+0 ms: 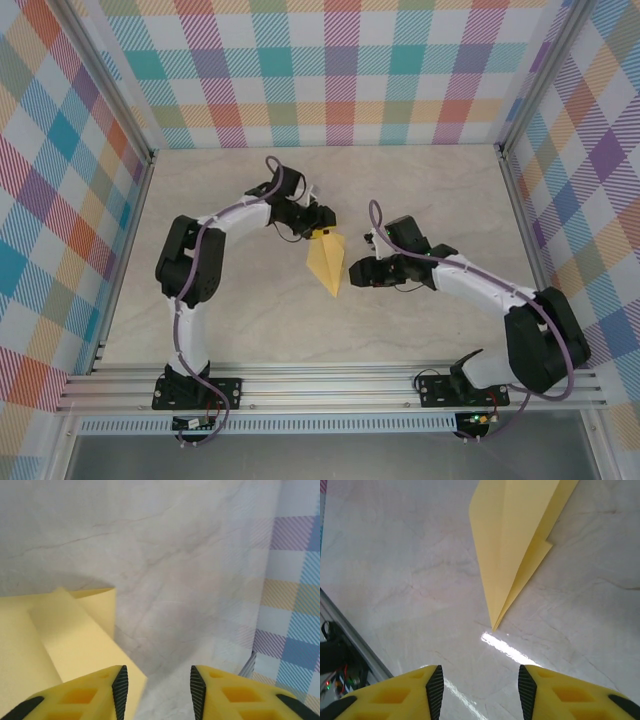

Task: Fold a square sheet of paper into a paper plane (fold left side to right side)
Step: Turn over the paper at the center of the table.

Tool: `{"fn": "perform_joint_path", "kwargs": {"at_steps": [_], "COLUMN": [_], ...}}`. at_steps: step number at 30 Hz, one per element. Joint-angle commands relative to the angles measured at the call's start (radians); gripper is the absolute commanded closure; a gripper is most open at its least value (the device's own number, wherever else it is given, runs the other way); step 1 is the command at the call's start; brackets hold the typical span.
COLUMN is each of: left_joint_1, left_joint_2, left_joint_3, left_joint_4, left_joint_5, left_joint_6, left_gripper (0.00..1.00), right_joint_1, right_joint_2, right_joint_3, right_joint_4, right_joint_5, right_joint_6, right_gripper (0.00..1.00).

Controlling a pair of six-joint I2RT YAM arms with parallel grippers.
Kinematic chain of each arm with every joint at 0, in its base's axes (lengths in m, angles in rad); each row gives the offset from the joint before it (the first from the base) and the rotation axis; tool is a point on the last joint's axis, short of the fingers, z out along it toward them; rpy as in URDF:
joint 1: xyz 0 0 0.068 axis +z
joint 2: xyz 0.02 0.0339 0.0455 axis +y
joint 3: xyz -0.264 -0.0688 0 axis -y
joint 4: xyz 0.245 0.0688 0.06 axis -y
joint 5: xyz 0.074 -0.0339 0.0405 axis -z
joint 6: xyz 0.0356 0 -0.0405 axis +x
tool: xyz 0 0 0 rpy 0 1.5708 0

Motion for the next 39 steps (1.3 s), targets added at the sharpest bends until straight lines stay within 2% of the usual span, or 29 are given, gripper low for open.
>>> {"fn": "perform_joint_path", "kwargs": {"at_steps": [1,6,9,26,30,35,39], "left_joint_1": [0.03,0.03,0.018,-0.034,-0.038,-0.03,-0.008], "left_joint_2": [-0.121,-0.141,-0.11,0.094,0.086,-0.007,-0.137], "left_joint_3": [-0.067,-0.214,-0.249,-0.144,-0.146,-0.166,-0.178], "left_joint_4": [-0.029,0.077,0.128,0.158,0.192,0.207,0.209], "left_joint_5": [-0.048,-0.028,-0.008,0.036,0.049,0.036,0.02], "left_joint_6": [0.017,-0.019,-0.042,-0.067,-0.079,-0.053,-0.029], "left_gripper": [0.56,0.57,0.58,0.65,0.77,0.92,0.96], "right_joint_1": [-0.014,-0.05,-0.058,-0.058,-0.061,-0.12,-0.187], "right_joint_2": [-0.069,-0.127,-0.123,-0.137,-0.138,-0.136,-0.134], "right_joint_3": [-0.06,-0.128,-0.132,-0.125,-0.122,-0.151,-0.174], "right_joint_4": [0.109,0.239,0.271,0.267,0.276,0.373,0.454], "right_joint_5": [0.123,0.141,0.103,0.046,0.02,-0.083,-0.194], "right_joint_6": [0.092,0.188,0.207,0.221,0.229,0.302,0.37], "right_gripper": [0.43,0.18,0.11,0.09,0.0,0.0,0.0]}}
